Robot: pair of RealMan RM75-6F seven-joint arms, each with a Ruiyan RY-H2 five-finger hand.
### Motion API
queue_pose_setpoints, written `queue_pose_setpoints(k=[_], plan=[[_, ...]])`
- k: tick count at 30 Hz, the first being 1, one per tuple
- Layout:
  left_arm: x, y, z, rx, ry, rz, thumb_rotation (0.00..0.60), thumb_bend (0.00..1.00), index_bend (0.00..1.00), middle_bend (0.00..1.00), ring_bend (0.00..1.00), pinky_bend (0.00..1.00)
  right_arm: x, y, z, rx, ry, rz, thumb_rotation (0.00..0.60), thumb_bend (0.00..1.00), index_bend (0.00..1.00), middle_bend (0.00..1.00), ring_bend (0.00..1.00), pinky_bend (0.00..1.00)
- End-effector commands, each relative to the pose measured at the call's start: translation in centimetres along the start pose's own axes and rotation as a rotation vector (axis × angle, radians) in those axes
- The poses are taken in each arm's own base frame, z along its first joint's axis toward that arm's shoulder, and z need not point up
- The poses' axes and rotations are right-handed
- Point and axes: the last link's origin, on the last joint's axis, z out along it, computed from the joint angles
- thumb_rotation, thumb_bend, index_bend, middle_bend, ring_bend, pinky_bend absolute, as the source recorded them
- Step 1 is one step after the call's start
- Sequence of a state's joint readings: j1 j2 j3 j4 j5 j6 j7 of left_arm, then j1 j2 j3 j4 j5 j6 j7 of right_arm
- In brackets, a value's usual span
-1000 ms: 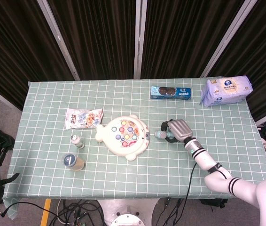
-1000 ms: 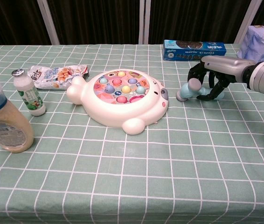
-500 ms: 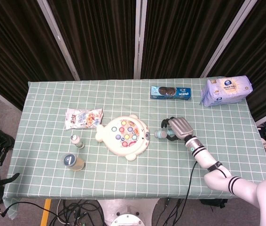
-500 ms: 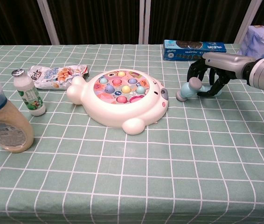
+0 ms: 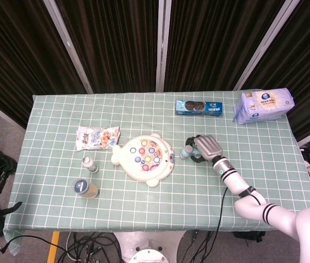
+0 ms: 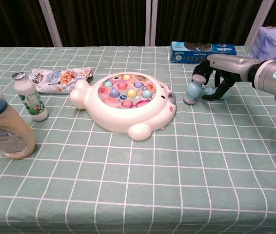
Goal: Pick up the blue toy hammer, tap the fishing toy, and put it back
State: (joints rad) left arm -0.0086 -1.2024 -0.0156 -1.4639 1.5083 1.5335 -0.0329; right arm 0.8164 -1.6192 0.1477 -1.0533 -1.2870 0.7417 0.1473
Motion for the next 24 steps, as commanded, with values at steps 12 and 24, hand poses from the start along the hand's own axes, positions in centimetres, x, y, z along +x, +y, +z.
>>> queue_pose_setpoints(k=[12, 24], plan=[[0.1, 0.0, 0.2, -0.004, 0.005, 0.003, 0.600, 0.00, 0.17, 0.09, 0.00, 0.00, 0.4, 0.3, -0.6, 0.001, -0.005, -0.009, 0.600, 0.15, 0.22, 0.29, 0.18, 0.26], [0.3, -0.3, 0.5, -0.007, 0.045, -0.003, 0.600, 0.00, 0.17, 0.09, 0.00, 0.00, 4.9, 3.3, -10.4, -0.082, 0.209, -0.086, 0.600, 0.09, 0.05, 0.14, 0.03, 0.06]])
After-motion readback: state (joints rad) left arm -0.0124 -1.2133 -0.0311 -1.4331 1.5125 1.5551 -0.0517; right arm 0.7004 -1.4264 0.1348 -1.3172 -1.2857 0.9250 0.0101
